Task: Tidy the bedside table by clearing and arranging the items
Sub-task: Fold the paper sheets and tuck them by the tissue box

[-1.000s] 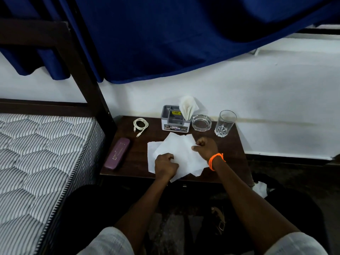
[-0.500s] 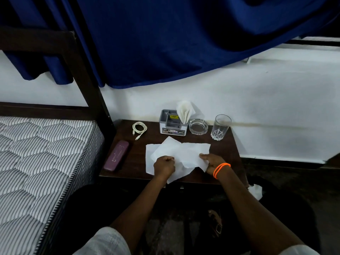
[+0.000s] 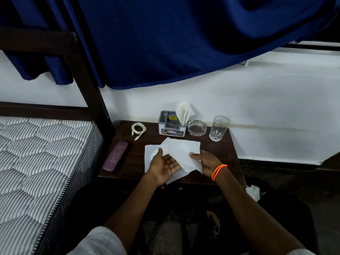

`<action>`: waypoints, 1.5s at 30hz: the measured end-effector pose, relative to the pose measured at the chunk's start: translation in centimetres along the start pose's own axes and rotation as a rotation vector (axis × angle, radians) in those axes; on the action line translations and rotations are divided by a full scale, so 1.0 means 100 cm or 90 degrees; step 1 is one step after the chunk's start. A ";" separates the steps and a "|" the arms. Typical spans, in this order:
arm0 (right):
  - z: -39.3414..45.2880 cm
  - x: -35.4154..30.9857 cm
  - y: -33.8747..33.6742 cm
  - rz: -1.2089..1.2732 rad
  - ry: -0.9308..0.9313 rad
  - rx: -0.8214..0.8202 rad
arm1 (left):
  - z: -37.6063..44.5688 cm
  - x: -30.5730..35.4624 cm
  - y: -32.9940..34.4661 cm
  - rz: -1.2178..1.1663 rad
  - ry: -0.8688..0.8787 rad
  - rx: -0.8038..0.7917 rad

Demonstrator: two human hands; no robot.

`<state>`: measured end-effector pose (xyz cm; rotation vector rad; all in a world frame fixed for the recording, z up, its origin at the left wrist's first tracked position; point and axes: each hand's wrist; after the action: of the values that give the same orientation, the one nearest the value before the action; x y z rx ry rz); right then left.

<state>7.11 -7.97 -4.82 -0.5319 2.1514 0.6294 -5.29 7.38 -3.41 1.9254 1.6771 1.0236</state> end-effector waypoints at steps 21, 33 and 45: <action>-0.001 0.009 -0.005 -0.003 -0.025 0.073 | -0.004 0.000 -0.019 0.043 0.025 -0.070; -0.029 -0.012 -0.006 -0.038 -0.013 -0.071 | 0.001 0.002 -0.022 0.054 0.075 -0.042; -0.033 -0.019 -0.015 -0.107 -0.030 -0.102 | 0.013 0.000 -0.024 0.139 0.099 -0.006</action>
<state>7.08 -10.81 -1.88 -0.7681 1.9978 0.7154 -6.02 8.09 -5.98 2.1056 1.5613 1.2898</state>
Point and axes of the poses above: each hand's wrist, its own z-axis towards the middle knuckle, its own y-axis out of the palm, x = y × z, and after that the axes turned 11 degrees about -z, right-handed
